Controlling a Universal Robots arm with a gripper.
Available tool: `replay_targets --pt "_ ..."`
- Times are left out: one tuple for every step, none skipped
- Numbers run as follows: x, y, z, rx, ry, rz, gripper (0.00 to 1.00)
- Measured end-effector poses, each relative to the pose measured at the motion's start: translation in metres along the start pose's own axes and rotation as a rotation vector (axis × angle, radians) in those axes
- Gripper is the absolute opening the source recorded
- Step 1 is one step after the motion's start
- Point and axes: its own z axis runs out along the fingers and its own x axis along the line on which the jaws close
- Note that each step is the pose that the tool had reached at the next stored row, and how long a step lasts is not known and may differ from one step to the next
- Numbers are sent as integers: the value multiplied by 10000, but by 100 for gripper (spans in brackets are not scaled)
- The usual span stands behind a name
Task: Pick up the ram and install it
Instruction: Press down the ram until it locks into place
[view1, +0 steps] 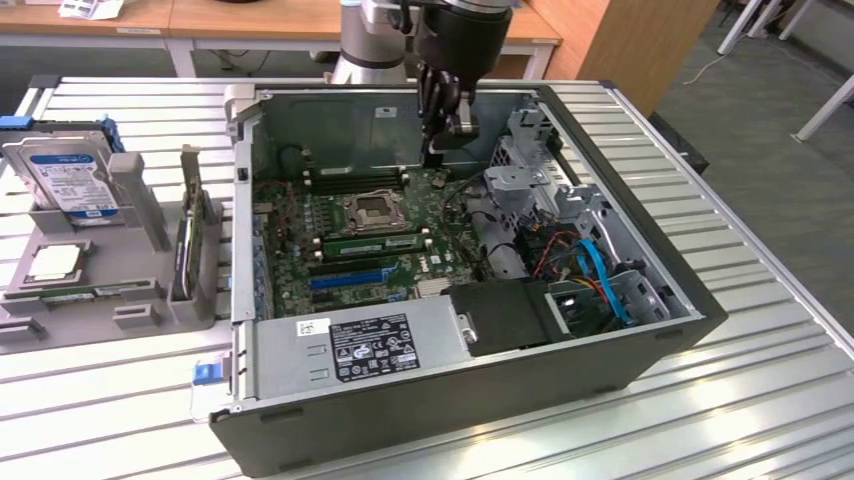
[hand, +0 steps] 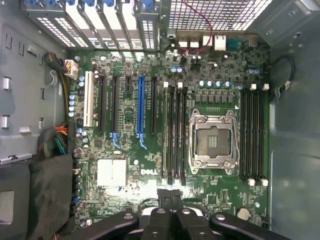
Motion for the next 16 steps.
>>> replay_targets --pt "0 -8 0 0 0 -2 10" --pt "0 -14 0 0 0 -4 10" --pt "0 -21 -1 0 0 -5 10" --pt "0 -28 -1 0 0 -6 10" --pt "0 -36 -1 0 0 -9 10" --pt "0 -44 -1 0 0 -11 10" --pt "0 -51 -2 0 0 -12 10" --pt "0 -59 -2 0 0 -14 10" --pt "0 -68 -2 0 0 -16 10" --pt "0 -74 -2 0 0 -18 10" --pt "0 -78 -3 0 0 -20 10" --pt "0 -78 -3 0 0 -20 10" --pt "0 -78 -3 0 1 -19 10" --pt "0 -78 -3 0 0 -20 10" --pt "0 -78 -3 0 0 -20 10" --pt "0 -78 -3 0 0 -20 10"
